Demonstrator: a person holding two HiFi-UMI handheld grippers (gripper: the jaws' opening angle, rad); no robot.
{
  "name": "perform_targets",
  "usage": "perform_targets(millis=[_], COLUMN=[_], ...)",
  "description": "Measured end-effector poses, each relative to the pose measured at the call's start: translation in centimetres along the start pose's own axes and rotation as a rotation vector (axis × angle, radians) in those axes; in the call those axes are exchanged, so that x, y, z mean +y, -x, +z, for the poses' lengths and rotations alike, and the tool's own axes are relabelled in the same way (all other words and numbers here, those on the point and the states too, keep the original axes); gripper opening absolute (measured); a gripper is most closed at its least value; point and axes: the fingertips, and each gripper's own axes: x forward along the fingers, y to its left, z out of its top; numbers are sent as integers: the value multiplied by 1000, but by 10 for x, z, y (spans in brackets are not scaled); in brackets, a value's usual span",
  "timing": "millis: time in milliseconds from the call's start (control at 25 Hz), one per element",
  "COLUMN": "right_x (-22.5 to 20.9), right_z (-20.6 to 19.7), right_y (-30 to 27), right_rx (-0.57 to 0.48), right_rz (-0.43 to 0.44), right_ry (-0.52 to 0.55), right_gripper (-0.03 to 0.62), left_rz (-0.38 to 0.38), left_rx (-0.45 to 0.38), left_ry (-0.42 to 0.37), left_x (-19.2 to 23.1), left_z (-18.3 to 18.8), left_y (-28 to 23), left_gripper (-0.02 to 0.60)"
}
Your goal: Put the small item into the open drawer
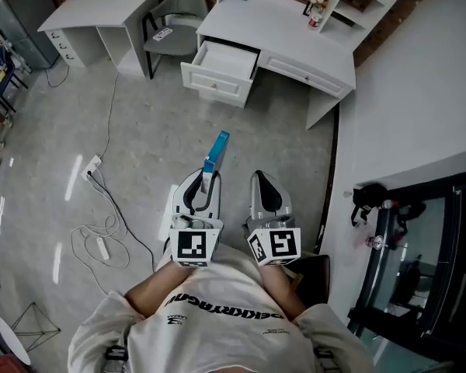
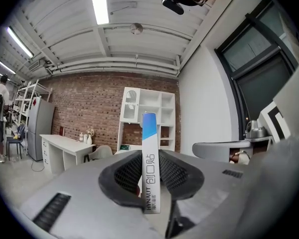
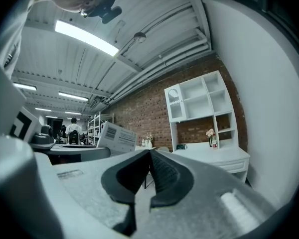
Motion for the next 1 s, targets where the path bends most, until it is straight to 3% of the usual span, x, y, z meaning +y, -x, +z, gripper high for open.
perform_targets(millis=[360,680,1000], right_x=[4,7,-24], right_z=[5,4,-15], right_y=[-73,-119,-165], right_rx=[7,22,50], right_rz=[-88,-106,-101], right_ry=[22,36,15], right_gripper=[-2,-2,-2], left_rz=[-75,-96,-95], left_rx=[5,24,35], left_ry=[6,25,13], left_x=[56,85,97], left_z=[3,-7,-18], left_y=[-54,-90,-143], left_gripper=[86,86,86])
